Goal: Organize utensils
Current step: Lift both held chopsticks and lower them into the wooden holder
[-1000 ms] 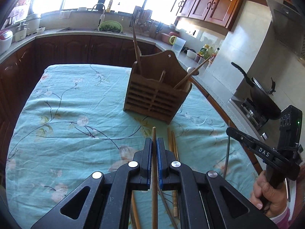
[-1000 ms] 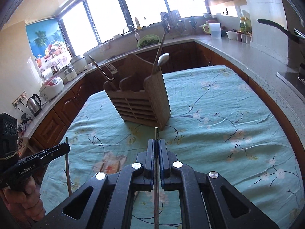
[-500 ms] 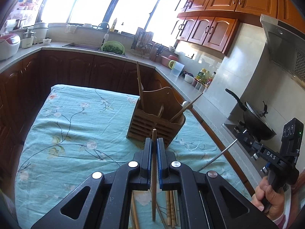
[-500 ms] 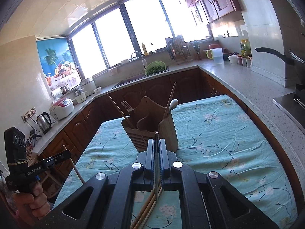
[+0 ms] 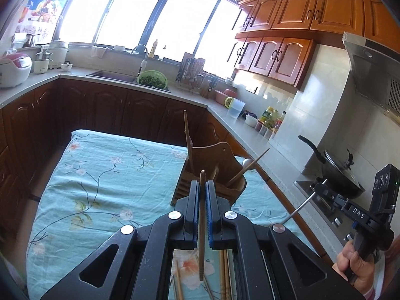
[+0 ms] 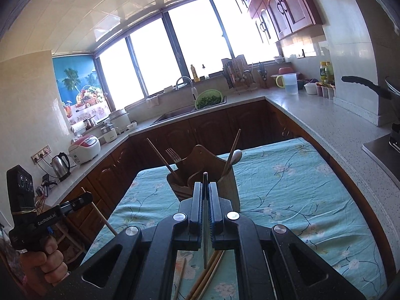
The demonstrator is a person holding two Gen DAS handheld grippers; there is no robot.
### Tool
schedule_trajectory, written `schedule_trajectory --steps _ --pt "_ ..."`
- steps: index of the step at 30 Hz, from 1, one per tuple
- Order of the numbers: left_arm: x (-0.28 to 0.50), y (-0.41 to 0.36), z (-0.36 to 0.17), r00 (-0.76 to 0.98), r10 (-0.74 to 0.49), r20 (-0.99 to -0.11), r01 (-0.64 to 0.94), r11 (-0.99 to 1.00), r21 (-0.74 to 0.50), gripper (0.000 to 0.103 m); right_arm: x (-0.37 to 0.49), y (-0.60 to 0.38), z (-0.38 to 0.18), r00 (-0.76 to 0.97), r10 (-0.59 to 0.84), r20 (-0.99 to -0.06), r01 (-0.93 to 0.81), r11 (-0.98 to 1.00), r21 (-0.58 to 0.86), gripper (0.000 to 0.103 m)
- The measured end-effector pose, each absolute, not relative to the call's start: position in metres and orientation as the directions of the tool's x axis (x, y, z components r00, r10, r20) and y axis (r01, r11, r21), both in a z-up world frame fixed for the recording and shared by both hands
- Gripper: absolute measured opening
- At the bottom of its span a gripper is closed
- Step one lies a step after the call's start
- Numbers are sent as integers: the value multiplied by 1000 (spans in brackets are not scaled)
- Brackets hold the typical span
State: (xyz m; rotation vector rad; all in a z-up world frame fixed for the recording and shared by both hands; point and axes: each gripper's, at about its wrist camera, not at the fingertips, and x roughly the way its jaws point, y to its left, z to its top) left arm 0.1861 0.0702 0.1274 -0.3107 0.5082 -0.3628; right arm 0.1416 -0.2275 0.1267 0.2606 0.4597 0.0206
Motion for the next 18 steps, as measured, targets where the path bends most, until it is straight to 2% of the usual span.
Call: schedule_trajectory --steps 18 --pt "272 44 173 907 -352 -232 277 912 -302 3 226 -247 185 955 17 -297 59 968 244 4"
